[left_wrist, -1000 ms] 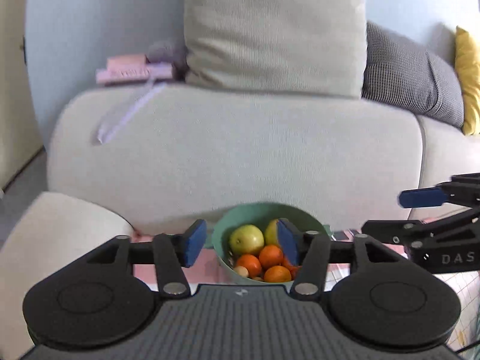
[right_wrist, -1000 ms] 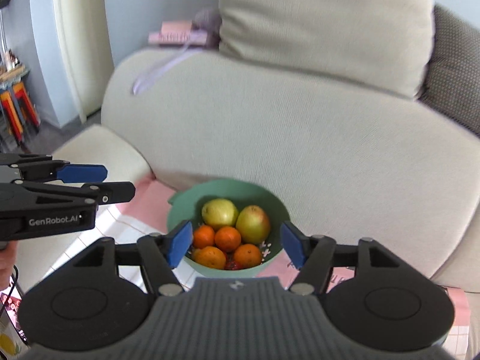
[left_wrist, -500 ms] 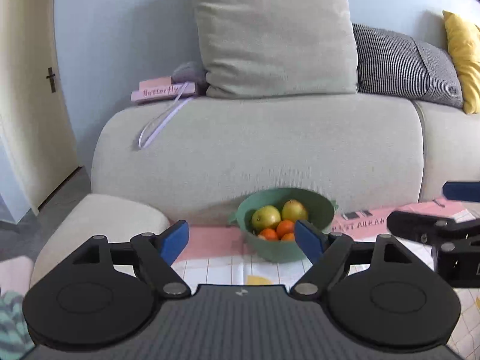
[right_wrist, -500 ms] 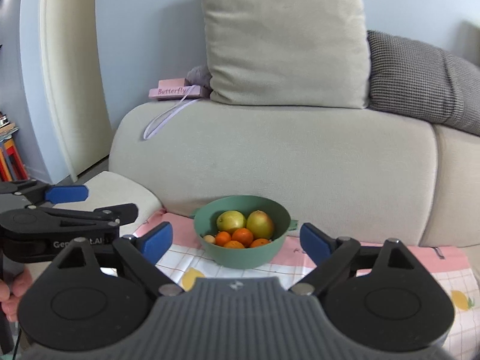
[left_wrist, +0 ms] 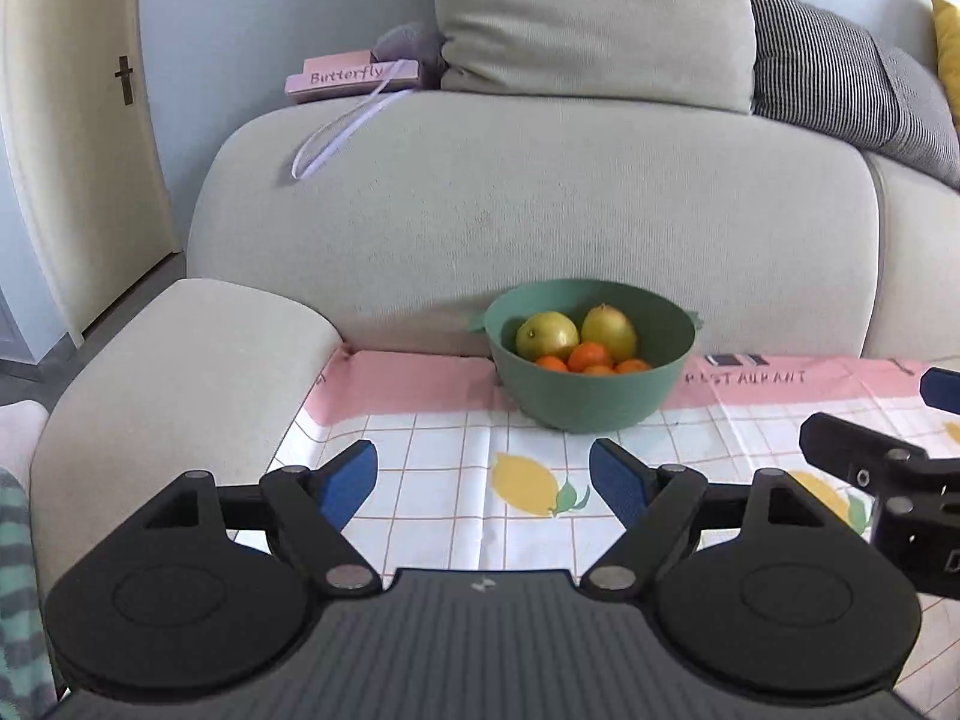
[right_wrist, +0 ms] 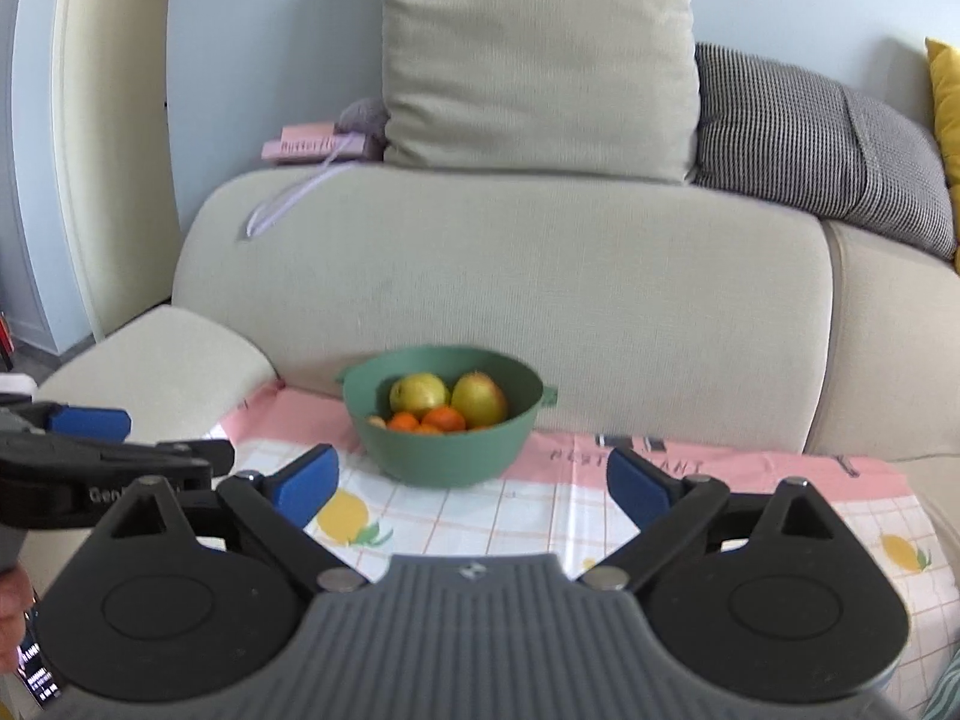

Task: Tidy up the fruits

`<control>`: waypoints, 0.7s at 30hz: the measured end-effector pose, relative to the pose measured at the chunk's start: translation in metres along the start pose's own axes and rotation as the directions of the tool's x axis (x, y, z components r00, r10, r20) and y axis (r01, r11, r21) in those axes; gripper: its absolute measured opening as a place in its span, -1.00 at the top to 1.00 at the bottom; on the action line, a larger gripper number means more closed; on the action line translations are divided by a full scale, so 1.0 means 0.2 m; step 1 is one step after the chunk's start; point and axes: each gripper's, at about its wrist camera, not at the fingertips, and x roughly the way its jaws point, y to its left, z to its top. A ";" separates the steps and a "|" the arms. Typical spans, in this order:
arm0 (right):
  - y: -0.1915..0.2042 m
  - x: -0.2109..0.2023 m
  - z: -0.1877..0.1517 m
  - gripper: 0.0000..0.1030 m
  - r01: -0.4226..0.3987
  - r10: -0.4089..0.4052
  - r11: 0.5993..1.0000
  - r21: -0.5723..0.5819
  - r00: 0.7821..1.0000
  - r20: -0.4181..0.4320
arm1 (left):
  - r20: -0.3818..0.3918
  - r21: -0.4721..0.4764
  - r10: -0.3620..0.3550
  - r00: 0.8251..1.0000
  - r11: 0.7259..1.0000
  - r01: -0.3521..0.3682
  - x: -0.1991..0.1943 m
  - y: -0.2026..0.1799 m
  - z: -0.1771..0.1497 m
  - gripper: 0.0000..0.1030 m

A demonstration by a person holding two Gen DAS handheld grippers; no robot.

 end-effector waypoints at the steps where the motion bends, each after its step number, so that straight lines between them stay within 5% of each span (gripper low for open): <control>1: 0.00 0.02 -0.02 -0.81 0.001 -0.001 1.000 -0.001 1.000 -0.005 | -0.006 0.006 0.001 1.000 1.000 -0.001 0.01 0.00 -0.01 -0.83; 21: -0.04 0.14 -0.10 -0.82 0.018 -0.018 1.000 0.006 0.999 -0.051 | -0.066 0.071 -0.005 0.998 0.997 0.009 0.11 -0.07 -0.07 -0.83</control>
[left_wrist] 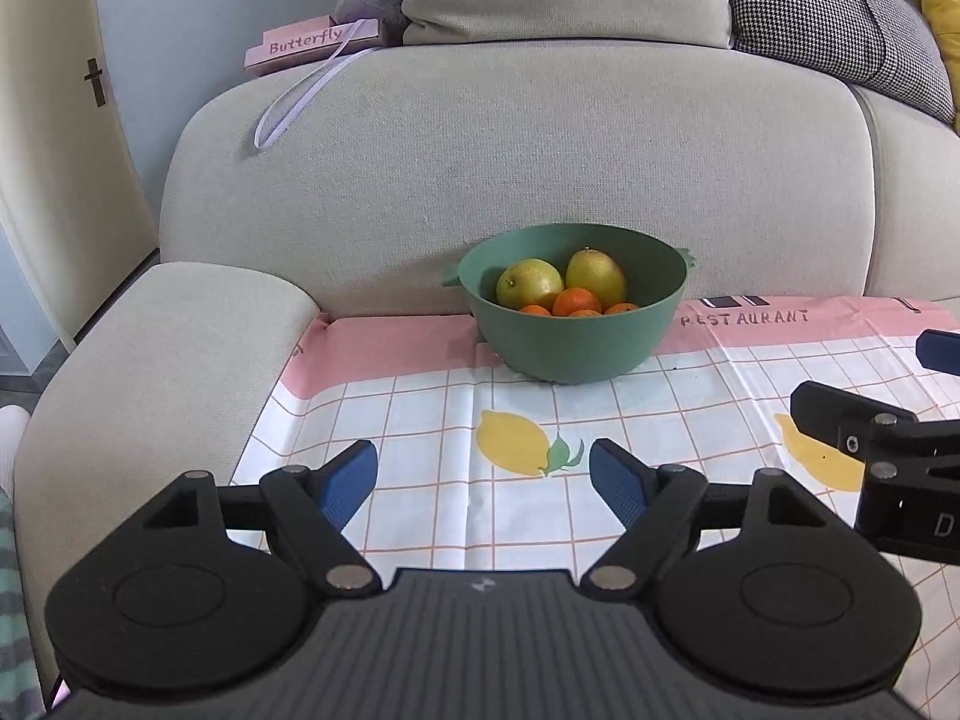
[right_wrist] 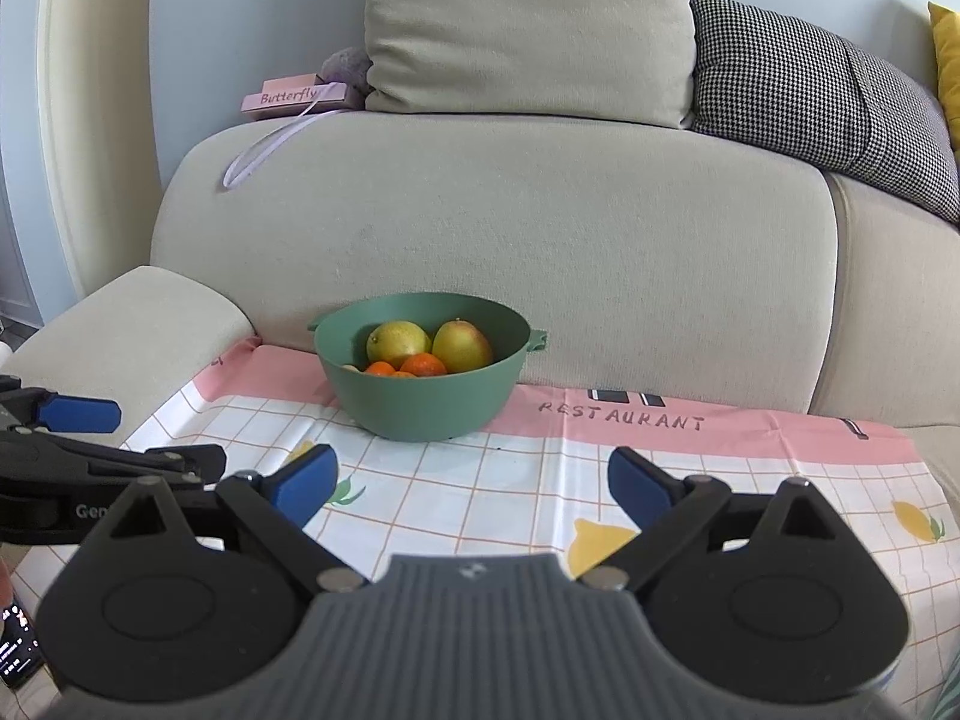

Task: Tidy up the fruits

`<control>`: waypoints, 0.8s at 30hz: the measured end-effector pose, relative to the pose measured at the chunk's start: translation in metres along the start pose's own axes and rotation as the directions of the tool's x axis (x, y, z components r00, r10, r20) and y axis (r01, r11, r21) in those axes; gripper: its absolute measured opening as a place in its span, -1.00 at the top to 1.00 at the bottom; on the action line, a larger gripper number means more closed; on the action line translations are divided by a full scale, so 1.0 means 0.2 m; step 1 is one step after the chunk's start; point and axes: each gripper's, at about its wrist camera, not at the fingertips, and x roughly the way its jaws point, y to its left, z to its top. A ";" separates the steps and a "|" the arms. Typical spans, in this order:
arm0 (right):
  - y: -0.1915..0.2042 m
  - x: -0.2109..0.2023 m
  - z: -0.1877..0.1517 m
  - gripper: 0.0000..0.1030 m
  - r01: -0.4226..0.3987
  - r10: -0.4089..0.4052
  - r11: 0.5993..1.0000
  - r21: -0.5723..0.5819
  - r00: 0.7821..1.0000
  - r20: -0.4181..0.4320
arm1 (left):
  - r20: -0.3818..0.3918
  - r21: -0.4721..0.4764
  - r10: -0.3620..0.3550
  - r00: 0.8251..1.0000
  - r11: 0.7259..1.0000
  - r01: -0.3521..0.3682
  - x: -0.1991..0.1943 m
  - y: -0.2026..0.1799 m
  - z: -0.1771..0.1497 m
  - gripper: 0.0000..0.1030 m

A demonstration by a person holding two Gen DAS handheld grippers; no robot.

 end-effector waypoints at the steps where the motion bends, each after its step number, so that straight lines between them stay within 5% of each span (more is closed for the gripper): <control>1: 0.00 0.00 0.00 -0.82 0.000 0.000 1.000 0.000 1.000 0.000 | 0.000 0.001 0.000 1.000 1.000 0.000 0.00 0.00 0.00 -0.83; 24: 0.01 0.00 -0.01 -0.82 -0.006 0.006 1.000 0.000 1.000 0.001 | -0.012 0.007 0.003 1.000 1.000 -0.002 0.01 0.01 0.00 -0.83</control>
